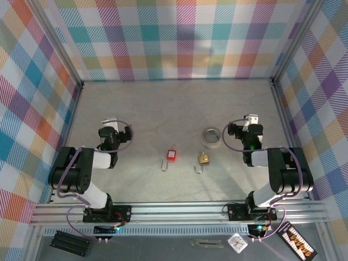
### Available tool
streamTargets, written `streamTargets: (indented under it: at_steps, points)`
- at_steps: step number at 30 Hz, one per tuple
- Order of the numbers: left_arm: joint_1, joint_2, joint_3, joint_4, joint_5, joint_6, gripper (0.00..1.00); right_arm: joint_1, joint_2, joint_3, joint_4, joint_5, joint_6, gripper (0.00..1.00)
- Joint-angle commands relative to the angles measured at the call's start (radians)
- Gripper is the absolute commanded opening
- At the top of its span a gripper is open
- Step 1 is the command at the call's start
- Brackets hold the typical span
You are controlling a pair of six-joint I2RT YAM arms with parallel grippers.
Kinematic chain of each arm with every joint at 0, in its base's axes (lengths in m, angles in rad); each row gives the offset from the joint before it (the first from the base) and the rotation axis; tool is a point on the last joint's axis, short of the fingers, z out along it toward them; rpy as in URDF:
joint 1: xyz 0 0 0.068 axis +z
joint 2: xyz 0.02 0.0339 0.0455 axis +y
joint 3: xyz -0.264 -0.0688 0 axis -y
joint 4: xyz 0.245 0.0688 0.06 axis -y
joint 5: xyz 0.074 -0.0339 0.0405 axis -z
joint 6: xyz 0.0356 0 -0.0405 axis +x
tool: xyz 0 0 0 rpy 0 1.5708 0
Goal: Unlock with the key
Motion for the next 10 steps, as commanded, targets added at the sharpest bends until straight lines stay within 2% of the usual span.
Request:
streamTargets:
  at_steps: [1,10]
  points:
    - [0.005,0.005,0.008,-0.003,0.026,-0.007,1.0,-0.003,-0.011,0.0,-0.006,0.015,0.017,0.99]
    - [0.006,0.003,0.006,-0.001,0.027,-0.008,1.0,-0.004,-0.01,-0.002,-0.003,0.013,0.017,0.99]
